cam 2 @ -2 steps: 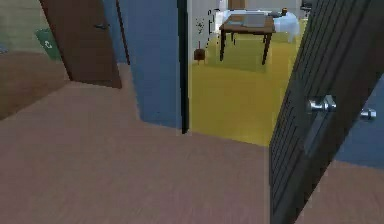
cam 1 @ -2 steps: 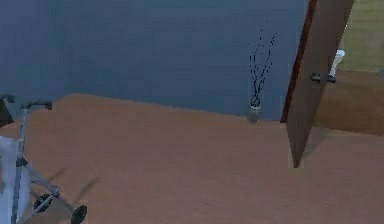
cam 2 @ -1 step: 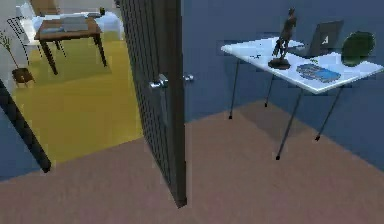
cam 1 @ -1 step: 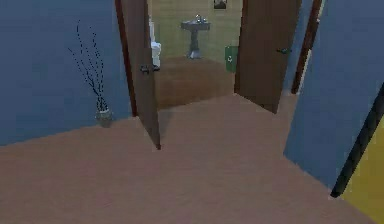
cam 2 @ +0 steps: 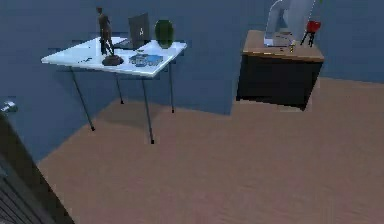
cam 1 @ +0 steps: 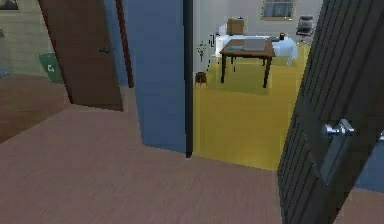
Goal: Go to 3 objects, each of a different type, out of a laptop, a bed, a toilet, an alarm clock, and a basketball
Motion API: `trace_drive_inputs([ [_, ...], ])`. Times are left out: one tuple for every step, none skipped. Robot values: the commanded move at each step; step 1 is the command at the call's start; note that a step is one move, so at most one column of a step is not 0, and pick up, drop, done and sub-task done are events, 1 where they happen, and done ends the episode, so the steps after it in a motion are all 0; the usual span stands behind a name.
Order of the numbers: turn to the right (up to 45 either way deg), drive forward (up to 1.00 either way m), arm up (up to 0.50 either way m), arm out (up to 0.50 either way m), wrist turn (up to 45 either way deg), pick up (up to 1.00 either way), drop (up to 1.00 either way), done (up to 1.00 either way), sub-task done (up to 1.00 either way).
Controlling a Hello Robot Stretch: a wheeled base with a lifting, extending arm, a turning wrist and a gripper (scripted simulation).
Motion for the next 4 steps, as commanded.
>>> trace_drive_inputs([
  [0.0, 0.95, 0.0, 0.0, 0.0, 0.0, 0.0, 0.0, 0.0],
  [27.0, 0.0, 0.0, 0.0, 0.0, 0.0, 0.0, 0.0, 0.0],
  [0.0, 1.0, 0.0, 0.0, 0.0, 0.0, 0.0, 0.0, 0.0],
  [6.0, 0.0, 0.0, 0.0, 0.0, 0.0, 0.0, 0.0, 0.0],
])
